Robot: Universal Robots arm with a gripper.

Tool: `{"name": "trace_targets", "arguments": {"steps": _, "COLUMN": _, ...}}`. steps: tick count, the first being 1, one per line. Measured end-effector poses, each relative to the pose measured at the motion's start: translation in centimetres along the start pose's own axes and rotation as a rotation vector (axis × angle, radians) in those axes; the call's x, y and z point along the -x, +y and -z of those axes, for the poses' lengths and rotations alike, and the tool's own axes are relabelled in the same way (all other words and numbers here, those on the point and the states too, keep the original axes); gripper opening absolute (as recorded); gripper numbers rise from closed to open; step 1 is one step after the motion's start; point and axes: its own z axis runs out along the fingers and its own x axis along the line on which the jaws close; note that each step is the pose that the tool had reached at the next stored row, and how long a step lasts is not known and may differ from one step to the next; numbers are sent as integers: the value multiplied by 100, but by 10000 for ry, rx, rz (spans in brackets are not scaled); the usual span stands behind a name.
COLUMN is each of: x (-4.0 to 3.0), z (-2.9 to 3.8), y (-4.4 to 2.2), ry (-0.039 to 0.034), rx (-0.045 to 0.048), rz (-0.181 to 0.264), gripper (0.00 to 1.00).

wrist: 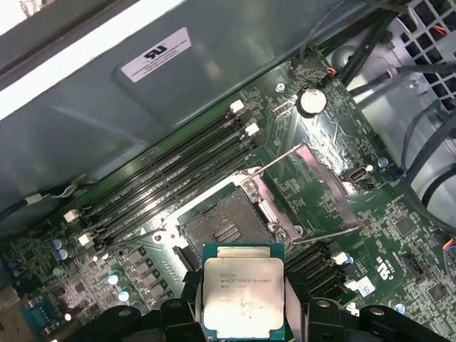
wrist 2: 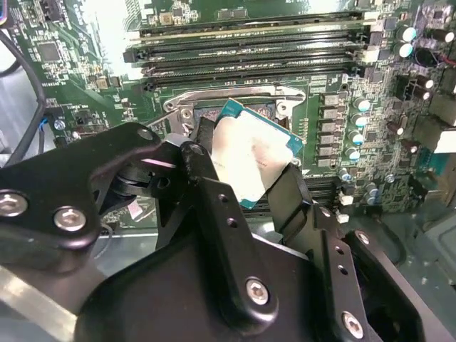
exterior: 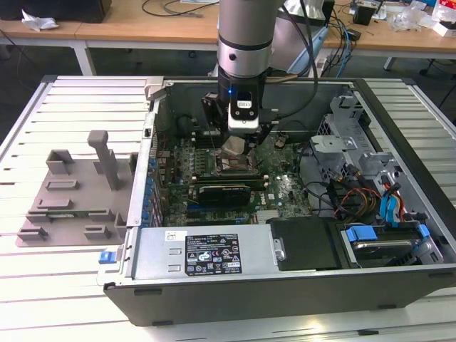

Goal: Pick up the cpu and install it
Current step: 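Place the cpu into insertion slot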

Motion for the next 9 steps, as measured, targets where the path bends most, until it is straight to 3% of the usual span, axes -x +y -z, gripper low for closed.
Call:
{"name": "trace_targets", "arguments": {"steps": 5, "x": 0, "z": 0, "y": 0, "ry": -18, "rx": 1, "rz": -524, "gripper": 55}}
{"name": "trace_targets", "arguments": {"steps": 9, "x": 0, "z": 0, "y": 0, "ry": -21, "rx": 1, "rz": -605, "gripper": 55}}
